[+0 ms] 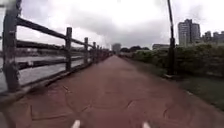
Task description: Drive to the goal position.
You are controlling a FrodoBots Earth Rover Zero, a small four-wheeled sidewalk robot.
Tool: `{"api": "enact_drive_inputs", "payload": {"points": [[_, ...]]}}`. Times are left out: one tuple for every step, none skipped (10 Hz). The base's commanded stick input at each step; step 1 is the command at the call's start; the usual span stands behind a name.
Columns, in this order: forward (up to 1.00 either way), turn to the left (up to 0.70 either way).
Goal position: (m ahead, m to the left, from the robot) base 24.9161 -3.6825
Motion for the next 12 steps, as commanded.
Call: {"api": "enact_drive_inputs", "payload": {"points": [[0.85, 0.10], [0.85, 0.10], [0.85, 0.10], [0.85, 0.10], [0.85, 0.10], [0.85, 0.10], [0.85, 0.10], [0.85, 0.10], [0.85, -0.24], [0.85, -0.24], [0.85, -0.24], [0.85, -0.24]]}}
